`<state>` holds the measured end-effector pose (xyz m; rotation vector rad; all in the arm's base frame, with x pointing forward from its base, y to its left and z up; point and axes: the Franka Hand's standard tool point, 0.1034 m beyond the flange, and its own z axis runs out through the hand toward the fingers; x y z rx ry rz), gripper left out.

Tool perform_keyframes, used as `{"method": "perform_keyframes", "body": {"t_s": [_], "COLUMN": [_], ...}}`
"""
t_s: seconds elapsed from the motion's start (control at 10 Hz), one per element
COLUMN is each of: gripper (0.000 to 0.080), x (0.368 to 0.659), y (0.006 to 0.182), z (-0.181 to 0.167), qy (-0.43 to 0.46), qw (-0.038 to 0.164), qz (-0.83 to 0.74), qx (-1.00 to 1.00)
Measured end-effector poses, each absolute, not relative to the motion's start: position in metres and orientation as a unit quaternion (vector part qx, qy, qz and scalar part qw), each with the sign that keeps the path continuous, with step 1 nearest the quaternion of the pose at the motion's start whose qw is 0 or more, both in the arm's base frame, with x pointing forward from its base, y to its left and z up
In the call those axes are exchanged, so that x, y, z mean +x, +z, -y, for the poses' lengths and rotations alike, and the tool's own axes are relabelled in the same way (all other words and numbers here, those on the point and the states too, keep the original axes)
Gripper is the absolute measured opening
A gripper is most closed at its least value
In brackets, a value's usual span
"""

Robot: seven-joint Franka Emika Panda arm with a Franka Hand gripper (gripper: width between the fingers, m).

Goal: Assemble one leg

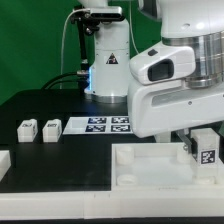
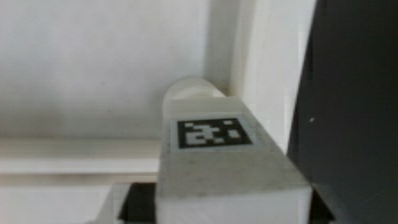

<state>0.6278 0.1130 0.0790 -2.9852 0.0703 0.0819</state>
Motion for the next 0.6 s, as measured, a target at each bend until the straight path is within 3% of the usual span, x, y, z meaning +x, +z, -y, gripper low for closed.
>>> {"method": "perform_keyframes", "body": {"t_s": [0.4,0.6], "gripper": [0.0294,0.0294], "x": [0.6342,0.6333], "y": [0.077,0.0762], "z": [-0.1093,-0.1064], "qy": [0.027,0.046], "qw": [0.072,0.081], "qz": [-0.287,-0.456], "qx": [-0.955,-0.885]}}
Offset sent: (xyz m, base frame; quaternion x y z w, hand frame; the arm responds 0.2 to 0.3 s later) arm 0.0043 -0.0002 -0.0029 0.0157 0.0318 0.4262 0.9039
